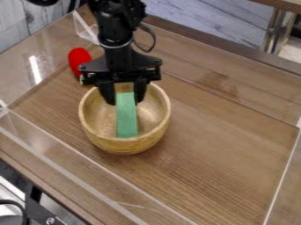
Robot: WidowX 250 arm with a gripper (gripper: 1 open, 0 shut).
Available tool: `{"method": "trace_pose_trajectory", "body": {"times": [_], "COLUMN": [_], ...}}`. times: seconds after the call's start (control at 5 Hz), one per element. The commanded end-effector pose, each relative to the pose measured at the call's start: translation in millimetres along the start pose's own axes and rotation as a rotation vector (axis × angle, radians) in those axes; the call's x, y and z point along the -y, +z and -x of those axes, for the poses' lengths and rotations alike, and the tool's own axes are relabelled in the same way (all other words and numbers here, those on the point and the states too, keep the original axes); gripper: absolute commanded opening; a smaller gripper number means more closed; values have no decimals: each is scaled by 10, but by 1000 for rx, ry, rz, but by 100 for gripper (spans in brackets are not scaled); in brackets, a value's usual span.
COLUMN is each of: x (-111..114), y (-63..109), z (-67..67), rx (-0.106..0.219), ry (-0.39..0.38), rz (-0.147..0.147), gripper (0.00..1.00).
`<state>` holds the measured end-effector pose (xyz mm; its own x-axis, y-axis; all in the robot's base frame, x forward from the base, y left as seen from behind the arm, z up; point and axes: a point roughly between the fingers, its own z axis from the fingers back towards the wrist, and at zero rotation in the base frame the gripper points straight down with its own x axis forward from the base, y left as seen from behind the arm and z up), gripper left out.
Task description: Put the green stick in the brown bowl
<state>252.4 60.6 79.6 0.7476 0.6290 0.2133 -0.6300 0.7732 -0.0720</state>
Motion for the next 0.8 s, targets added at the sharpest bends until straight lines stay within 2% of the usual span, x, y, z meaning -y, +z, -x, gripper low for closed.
{"method": "trace_pose_trajectory", "body": {"times": [0.0,0.2,0.4,0.6], "x": [-32,-65,-169,-250], "y": [259,492,588,567], "z": [-79,-117,-181,-208], "rx": [27,13,3,-5], "ry": [-20,-44,-95,-133], "rz": [14,28,36,46], "gripper": [100,100,100,100]}}
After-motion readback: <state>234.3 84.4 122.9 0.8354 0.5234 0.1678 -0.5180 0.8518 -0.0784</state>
